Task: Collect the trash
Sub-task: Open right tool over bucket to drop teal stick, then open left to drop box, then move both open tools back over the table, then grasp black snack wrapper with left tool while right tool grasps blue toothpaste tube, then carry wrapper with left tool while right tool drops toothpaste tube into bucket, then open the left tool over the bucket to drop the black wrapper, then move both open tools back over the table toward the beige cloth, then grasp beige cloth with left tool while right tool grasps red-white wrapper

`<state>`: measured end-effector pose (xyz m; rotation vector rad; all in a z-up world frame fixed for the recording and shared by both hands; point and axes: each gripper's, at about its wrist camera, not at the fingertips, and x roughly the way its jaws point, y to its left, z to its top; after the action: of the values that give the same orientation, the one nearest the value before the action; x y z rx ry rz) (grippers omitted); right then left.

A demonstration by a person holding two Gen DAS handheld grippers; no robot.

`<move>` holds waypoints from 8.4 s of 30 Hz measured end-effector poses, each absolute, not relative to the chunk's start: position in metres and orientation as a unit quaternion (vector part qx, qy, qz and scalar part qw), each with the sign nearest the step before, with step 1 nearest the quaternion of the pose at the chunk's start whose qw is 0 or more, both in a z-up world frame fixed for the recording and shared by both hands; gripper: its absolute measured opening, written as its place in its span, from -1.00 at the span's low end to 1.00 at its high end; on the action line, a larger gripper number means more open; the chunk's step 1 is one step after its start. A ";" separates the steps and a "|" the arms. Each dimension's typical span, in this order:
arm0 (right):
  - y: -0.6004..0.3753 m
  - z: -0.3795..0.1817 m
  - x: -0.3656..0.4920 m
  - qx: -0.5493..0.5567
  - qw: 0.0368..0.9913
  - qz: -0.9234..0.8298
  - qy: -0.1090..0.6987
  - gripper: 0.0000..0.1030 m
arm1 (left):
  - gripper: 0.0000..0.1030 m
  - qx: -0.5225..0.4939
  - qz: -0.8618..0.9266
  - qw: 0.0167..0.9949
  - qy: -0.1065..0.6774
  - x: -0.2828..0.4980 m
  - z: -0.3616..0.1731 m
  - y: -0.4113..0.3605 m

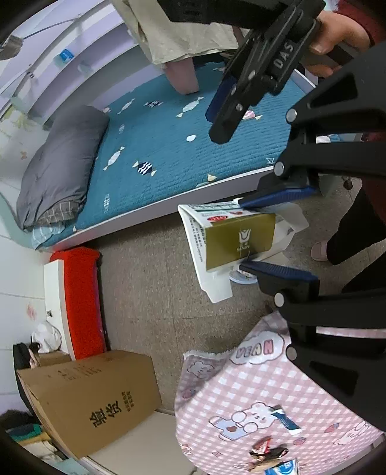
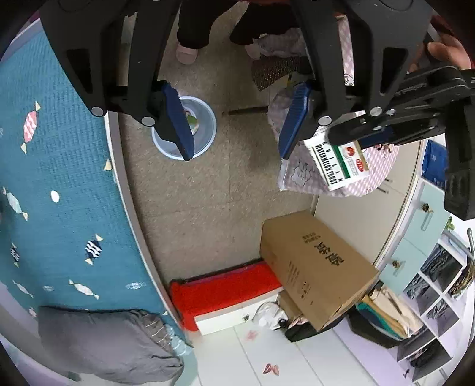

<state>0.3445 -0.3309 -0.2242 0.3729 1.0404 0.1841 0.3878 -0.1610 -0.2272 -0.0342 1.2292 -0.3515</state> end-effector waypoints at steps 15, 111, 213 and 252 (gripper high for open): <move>-0.377 -0.195 0.322 0.208 0.869 0.038 0.447 0.18 | -0.28 0.013 -0.203 0.796 0.569 0.406 -0.222 -0.207; 0.048 -0.338 0.403 -0.001 0.734 0.311 0.604 -0.79 | -0.65 -0.138 0.085 0.771 0.616 0.362 -0.317 0.238; -0.195 -0.214 0.340 0.123 0.829 0.229 0.494 0.20 | 0.36 -0.123 0.009 0.826 0.550 0.341 -0.217 0.006; 0.151 -0.338 0.400 -0.044 0.781 0.266 0.563 0.20 | -0.49 -0.125 0.054 0.757 0.639 0.421 -0.350 0.316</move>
<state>0.4002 0.1511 -0.3385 -0.0961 1.2171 0.5742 0.4209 0.3163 -0.3504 -0.2723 1.3920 0.1185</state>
